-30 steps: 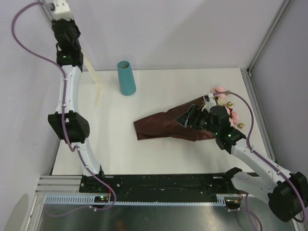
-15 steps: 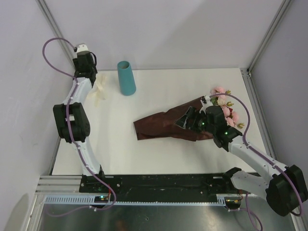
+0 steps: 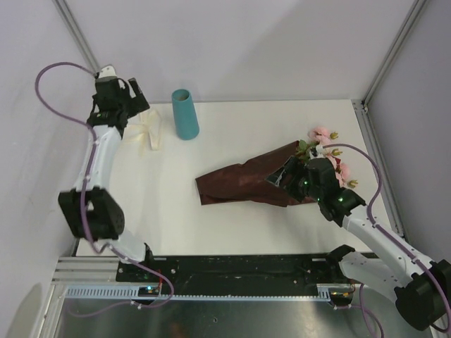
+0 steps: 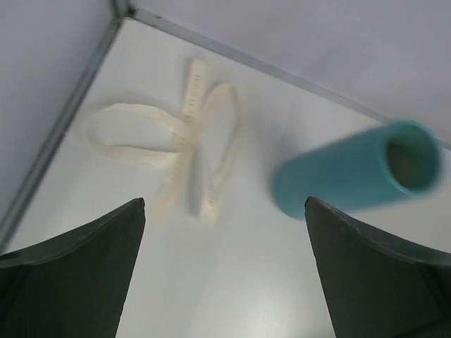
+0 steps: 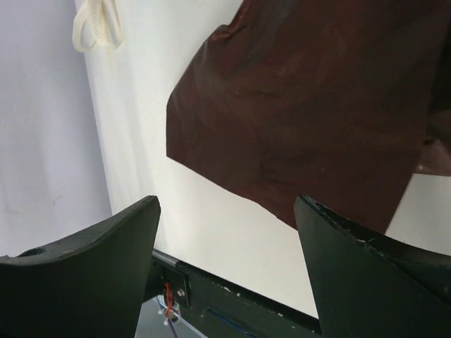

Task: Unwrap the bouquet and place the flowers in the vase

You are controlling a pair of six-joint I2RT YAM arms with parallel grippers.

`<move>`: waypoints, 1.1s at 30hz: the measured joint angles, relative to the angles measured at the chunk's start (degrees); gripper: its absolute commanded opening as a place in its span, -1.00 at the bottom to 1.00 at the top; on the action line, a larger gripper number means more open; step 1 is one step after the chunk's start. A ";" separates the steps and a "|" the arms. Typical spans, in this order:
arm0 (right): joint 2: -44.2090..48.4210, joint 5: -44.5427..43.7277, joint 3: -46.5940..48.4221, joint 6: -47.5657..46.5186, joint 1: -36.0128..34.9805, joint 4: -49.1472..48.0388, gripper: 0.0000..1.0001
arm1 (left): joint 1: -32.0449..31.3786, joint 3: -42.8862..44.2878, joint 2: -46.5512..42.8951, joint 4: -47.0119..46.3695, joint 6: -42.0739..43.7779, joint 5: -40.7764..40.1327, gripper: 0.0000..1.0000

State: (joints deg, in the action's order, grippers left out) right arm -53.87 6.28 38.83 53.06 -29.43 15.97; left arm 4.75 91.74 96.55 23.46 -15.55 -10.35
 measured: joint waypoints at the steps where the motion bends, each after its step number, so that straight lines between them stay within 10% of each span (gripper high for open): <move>1: 0.26 -0.81 0.00 0.92 0.00 0.74 0.67 | -0.07 -1.57 -2.97 0.24 -0.68 2.27 0.99; 22: -2.25 -18.84 -7.04 21.03 -2.32 6.08 0.65 | -15.85 -46.97 -41.83 4.94 -4.57 26.25 0.99; 33: -2.27 -24.00 -10.47 25.62 -7.37 -0.76 -0.08 | -17.77 -48.19 -43.28 4.74 -4.37 27.63 0.99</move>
State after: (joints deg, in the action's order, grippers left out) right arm -56.14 -17.72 28.36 78.67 -36.80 15.20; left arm -13.02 43.55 53.28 28.21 -19.92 17.28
